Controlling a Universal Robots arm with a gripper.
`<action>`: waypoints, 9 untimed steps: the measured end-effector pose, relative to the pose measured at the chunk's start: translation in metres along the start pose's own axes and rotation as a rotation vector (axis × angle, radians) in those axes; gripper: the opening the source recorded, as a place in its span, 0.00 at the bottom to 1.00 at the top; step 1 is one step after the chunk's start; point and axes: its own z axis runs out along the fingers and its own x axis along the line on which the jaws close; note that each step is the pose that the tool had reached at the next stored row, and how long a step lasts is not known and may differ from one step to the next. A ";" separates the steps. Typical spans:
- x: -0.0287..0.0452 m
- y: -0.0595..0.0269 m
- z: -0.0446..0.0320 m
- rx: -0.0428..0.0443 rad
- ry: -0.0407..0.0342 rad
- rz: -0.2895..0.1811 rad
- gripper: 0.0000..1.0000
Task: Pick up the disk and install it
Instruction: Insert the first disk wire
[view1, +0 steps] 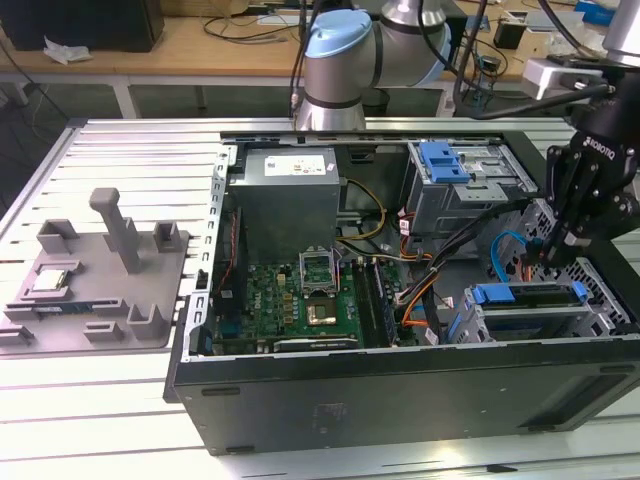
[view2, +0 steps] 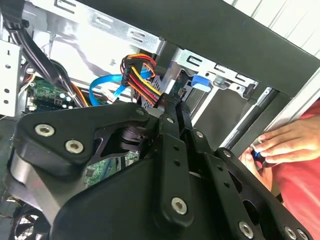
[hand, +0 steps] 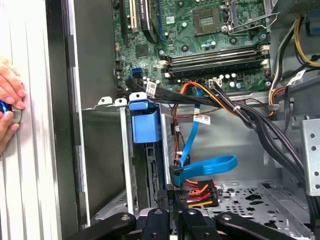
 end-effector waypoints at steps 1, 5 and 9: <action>0.0016 0.0002 -0.0008 0.0013 -0.0079 -0.001 0.16; 0.0082 0.0017 -0.0004 0.0040 -0.0280 -0.004 0.16; 0.0149 0.0040 0.0011 0.0063 -0.0415 -0.006 0.16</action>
